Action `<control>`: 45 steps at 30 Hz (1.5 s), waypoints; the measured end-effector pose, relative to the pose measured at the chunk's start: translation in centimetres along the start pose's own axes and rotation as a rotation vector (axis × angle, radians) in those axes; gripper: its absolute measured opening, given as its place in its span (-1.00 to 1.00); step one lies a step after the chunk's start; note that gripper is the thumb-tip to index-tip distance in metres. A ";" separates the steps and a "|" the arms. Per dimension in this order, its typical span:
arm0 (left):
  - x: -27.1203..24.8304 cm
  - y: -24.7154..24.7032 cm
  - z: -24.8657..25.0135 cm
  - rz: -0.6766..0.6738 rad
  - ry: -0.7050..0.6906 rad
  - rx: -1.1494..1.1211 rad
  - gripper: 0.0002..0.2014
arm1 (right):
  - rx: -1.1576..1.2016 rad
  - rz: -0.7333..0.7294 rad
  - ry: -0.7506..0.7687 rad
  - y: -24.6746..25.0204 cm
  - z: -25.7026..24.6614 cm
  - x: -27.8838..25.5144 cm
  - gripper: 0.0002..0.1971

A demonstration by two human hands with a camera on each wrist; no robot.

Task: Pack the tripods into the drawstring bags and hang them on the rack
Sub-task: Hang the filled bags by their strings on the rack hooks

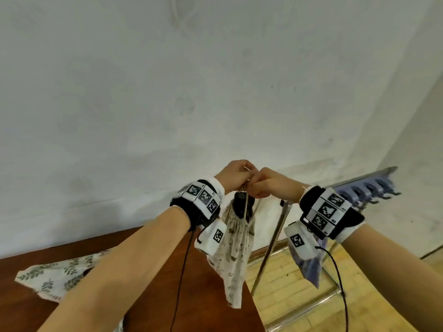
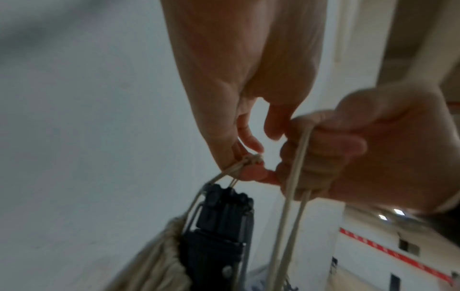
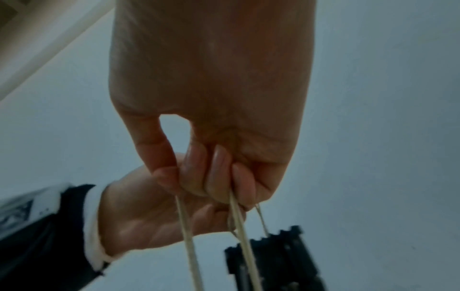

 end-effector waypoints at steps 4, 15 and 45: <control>0.7 -4.7 2.1 -0.130 0.078 0.047 -0.65 | -0.133 0.136 -0.007 3.2 2.1 -3.1 -0.78; 4.1 -20.8 7.2 -0.353 0.126 0.028 -0.61 | 0.013 0.318 0.018 14.3 12.0 -13.2 -0.73; 24.0 -40.7 -1.9 -0.262 0.113 0.398 -0.64 | 0.379 0.256 -0.439 30.9 37.3 -13.4 -0.82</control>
Point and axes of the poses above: each hand's wrist, its own x-axis towards the middle knuckle, its own y-axis out of the back of the hand, z = x × y, the point moved 1 cm from there along x, towards the middle knuckle, and after that the axes turned 9 degrees about x, right-handed, at the moved point
